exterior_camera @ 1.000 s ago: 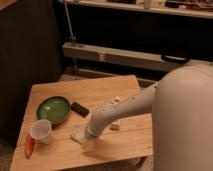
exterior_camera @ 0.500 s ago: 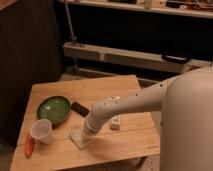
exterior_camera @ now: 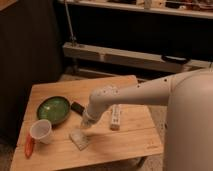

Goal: Place the white sponge in the ceramic cup

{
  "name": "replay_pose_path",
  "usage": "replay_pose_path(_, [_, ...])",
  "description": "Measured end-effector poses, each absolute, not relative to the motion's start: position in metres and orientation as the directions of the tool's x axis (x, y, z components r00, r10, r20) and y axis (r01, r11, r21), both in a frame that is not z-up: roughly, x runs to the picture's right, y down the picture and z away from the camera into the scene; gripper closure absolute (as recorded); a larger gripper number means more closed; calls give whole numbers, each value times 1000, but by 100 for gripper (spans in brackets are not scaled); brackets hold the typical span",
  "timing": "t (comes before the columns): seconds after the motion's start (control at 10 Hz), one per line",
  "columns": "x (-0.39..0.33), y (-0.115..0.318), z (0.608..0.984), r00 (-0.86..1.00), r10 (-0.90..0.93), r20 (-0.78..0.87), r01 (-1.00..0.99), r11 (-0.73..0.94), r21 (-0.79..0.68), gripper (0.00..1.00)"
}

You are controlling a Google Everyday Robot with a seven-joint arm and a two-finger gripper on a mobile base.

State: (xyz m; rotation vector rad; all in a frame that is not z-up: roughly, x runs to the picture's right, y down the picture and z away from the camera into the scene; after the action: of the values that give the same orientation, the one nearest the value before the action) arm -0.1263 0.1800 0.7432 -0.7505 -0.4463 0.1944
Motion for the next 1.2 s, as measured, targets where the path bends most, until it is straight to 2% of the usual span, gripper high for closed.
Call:
replay_pose_path(0.1, [-129,178,740,889,324,323,-9,717,-697,85])
replay_pose_path(0.2, [-124,183,740,892,340,297,-23,692,-722,71])
replay_pose_path(0.7, [-108,214,735,896,351,272,-28,655,-755,24])
replay_pose_path(0.8, [-107,215,730,894,352,277,-24,656,-754,20])
replay_pose_path(1.2, [-118,236,712,902,327,282,-15,677,-736,20])
